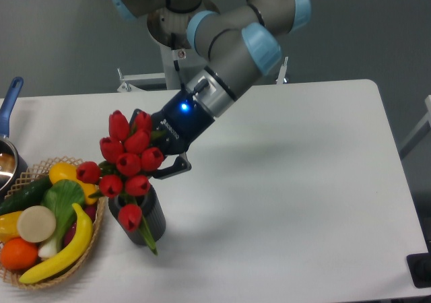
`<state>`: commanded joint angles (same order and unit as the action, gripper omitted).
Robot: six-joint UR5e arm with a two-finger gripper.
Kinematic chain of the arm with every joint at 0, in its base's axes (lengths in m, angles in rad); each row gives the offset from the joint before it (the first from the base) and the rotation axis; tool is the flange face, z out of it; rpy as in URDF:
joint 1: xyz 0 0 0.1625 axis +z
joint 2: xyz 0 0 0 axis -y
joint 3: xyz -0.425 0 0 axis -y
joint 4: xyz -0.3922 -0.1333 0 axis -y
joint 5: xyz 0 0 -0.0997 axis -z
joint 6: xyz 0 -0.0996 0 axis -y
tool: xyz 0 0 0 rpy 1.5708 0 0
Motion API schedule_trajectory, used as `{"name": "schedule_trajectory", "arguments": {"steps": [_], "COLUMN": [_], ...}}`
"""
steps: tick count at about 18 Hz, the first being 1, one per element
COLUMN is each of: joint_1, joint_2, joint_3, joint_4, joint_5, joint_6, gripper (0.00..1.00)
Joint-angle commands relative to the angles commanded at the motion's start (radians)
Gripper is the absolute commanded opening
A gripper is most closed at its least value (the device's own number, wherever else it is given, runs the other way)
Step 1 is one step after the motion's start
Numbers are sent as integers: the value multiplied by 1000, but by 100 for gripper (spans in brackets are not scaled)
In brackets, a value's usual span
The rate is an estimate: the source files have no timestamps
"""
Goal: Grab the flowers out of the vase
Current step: 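Lift the gripped tulip bunch up out of the grey vase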
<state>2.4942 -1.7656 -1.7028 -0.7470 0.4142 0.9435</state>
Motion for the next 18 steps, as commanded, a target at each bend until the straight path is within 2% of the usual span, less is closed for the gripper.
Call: {"name": "schedule_trajectory", "arguments": {"steps": [4, 10, 14, 18], "joint_1": [15, 57, 115, 204], "joint_2": [12, 20, 20, 17], "joint_3": [51, 98, 126, 134], "joint_4": [0, 0, 0, 0], "joint_5": [2, 2, 3, 8], "joint_6": [-69, -100, -127, -109], "gripper": [36, 36, 36, 36]}}
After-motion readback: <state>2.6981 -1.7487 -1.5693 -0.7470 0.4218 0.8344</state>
